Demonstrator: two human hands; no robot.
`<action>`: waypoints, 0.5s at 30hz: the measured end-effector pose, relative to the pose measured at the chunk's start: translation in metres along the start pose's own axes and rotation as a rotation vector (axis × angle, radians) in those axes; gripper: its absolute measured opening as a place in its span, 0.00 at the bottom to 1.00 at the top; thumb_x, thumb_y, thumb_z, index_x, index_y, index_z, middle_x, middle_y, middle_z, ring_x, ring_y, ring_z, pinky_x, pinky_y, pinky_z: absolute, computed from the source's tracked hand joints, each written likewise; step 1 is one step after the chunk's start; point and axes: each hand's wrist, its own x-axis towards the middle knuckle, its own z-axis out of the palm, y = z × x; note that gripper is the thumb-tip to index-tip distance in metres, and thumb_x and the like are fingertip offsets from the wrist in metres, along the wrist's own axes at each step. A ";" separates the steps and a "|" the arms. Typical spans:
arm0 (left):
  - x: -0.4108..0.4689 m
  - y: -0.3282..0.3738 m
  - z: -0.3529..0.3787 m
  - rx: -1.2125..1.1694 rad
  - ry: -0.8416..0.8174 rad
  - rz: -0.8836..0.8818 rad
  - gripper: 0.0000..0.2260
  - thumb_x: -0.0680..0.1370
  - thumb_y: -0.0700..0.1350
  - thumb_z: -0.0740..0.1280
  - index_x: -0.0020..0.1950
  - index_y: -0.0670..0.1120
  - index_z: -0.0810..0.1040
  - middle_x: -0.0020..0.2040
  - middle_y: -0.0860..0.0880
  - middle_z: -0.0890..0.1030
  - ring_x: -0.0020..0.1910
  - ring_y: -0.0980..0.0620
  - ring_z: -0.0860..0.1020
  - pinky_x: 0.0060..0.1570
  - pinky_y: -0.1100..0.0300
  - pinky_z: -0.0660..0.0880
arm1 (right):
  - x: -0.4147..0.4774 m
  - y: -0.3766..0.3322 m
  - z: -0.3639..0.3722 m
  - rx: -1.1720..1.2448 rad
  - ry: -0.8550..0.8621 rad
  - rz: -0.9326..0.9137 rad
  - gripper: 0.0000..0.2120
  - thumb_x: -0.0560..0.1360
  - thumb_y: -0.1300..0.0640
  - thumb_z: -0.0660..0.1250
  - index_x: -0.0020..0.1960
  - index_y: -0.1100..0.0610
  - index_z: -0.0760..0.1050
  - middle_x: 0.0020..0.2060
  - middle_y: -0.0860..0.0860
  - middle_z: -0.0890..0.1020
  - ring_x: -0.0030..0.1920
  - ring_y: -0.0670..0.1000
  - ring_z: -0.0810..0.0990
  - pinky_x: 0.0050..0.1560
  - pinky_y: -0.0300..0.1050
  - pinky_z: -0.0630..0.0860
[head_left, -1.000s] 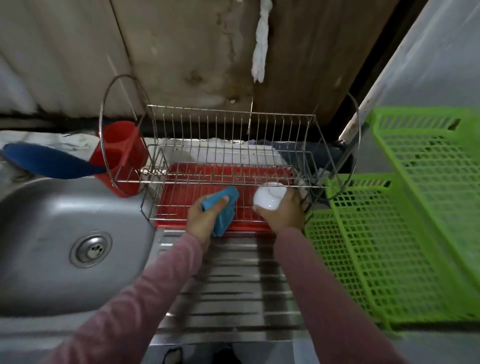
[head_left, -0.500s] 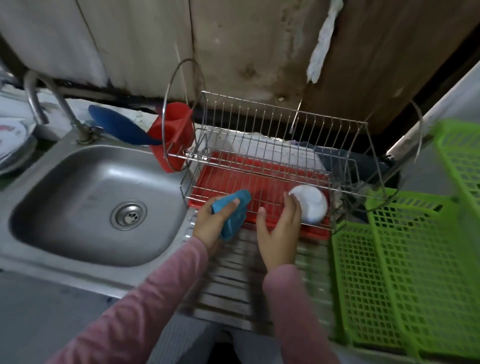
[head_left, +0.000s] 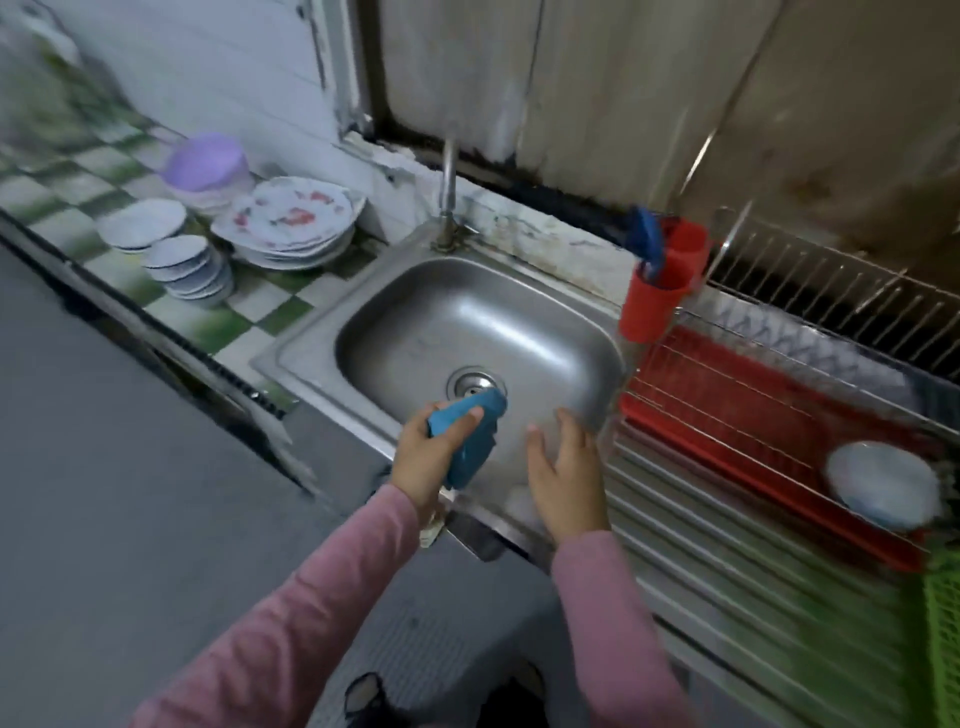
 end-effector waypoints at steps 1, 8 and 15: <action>0.000 0.008 -0.026 -0.014 0.034 0.010 0.12 0.73 0.45 0.76 0.51 0.44 0.78 0.51 0.39 0.83 0.48 0.41 0.83 0.52 0.43 0.80 | -0.004 -0.015 0.023 -0.009 -0.015 -0.006 0.23 0.81 0.50 0.62 0.72 0.60 0.68 0.67 0.60 0.73 0.68 0.57 0.72 0.69 0.48 0.67; 0.001 0.053 -0.174 -0.031 0.224 0.115 0.08 0.76 0.44 0.73 0.51 0.44 0.77 0.47 0.44 0.81 0.43 0.49 0.80 0.37 0.60 0.77 | -0.031 -0.103 0.150 -0.019 -0.203 -0.120 0.22 0.82 0.49 0.61 0.71 0.60 0.69 0.68 0.57 0.73 0.69 0.54 0.71 0.66 0.43 0.66; 0.021 0.083 -0.282 -0.116 0.416 0.136 0.10 0.75 0.46 0.73 0.53 0.44 0.78 0.52 0.40 0.82 0.49 0.43 0.80 0.48 0.46 0.78 | -0.020 -0.175 0.240 -0.004 -0.368 -0.182 0.21 0.83 0.49 0.59 0.72 0.57 0.68 0.69 0.53 0.73 0.69 0.52 0.70 0.68 0.44 0.65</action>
